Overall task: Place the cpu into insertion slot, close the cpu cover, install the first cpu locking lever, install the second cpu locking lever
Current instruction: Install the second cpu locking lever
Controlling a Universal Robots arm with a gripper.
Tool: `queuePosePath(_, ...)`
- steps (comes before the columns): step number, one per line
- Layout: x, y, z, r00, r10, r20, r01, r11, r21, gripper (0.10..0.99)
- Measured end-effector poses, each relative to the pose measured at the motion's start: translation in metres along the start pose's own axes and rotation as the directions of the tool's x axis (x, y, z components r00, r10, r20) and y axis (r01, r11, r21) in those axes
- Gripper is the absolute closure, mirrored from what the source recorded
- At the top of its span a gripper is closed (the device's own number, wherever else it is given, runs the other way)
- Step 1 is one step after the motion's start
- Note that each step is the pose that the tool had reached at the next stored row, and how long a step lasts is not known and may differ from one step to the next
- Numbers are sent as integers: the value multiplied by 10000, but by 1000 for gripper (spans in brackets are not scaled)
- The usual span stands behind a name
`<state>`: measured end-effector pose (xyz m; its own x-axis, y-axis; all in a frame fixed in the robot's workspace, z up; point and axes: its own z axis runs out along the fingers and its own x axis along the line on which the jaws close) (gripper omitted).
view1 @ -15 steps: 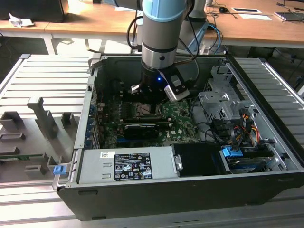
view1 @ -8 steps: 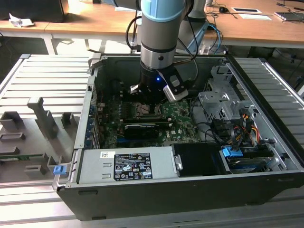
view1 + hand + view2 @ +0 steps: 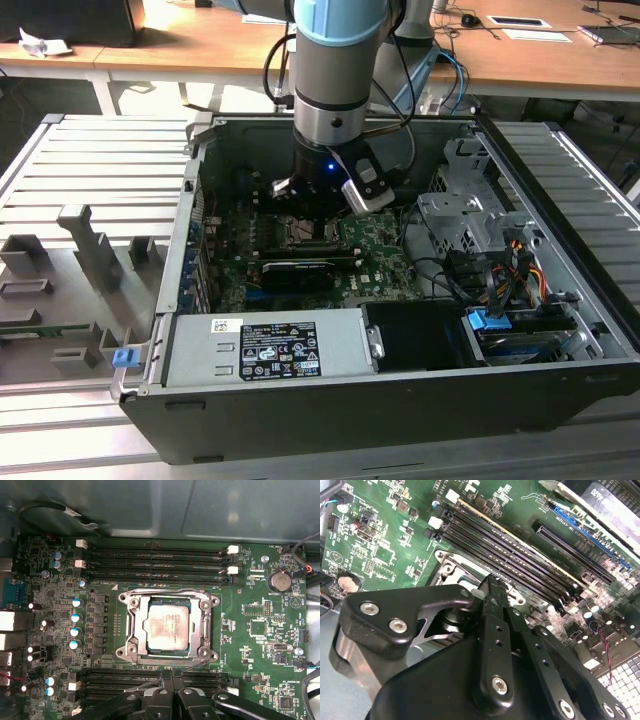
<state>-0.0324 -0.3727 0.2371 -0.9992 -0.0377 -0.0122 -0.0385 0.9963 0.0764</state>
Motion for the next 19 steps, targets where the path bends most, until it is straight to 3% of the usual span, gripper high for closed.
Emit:
queuePosePath(8,63,-32,3,10000,1,2,-1,10000,-24,980)
queuePosePath(14,68,-35,9,10000,2,2,-2,10000,-27,980)
queuePosePath(18,76,-42,101,10000,0,0,0,10000,-32,980)
queuePosePath(19,77,-50,107,10000,1,3,-1,10000,-100,980)
